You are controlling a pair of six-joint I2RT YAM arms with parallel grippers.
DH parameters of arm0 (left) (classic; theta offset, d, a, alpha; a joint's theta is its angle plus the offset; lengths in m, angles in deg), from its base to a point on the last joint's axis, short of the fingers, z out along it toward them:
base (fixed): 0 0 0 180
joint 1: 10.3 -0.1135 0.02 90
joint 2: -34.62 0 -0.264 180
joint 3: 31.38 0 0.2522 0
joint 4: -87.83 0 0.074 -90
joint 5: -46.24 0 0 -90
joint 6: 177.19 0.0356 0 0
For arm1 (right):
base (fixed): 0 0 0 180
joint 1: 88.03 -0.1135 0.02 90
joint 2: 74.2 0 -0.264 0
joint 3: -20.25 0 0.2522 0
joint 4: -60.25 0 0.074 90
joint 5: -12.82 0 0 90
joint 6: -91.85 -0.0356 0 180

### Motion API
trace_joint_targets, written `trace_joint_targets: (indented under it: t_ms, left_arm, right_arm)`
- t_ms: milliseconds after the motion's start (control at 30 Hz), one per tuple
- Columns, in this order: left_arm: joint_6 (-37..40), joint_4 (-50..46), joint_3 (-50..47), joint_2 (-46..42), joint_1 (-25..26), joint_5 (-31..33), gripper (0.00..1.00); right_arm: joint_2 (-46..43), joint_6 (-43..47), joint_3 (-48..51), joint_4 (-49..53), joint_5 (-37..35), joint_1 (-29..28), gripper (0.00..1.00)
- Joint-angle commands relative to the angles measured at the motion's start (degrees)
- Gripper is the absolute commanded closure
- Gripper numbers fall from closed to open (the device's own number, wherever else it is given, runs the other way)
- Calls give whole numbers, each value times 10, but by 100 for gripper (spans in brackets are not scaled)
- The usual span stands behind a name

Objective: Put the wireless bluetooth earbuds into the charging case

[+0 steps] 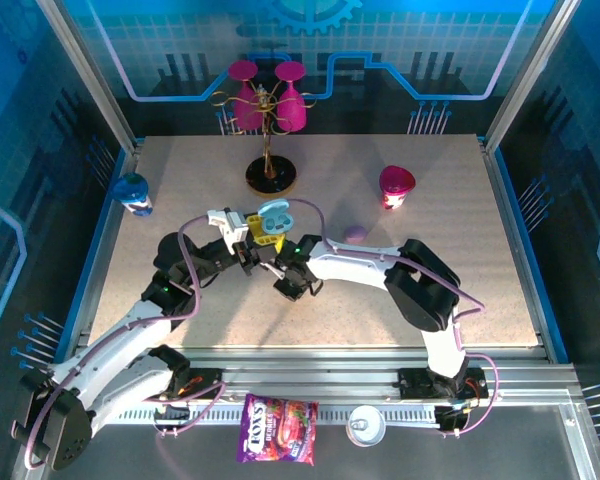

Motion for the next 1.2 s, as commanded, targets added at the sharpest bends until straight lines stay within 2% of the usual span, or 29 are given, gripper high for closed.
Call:
trace_joint_targets:
  t_ms: [0, 367, 733, 967, 1167]
  left_arm:
    - [5, 10, 16, -1, -2, -2, 67]
    - [5, 8, 11, -4, -2, -2, 67]
    - [3, 9, 9, -6, -2, -3, 67]
    - [0, 12, 7, -6, -2, 2, 67]
    - [-2, 13, 7, -4, -2, 5, 67]
  right_arm:
    - [22, 10, -27, 43, -15, -6, 67]
    - [47, 19, -42, 52, -26, -4, 71]
    - [54, 7, -43, 52, -37, 3, 82]
    - [18, -3, -30, 46, -30, 10, 83]
    - [-42, -35, 12, 13, 27, 41, 82]
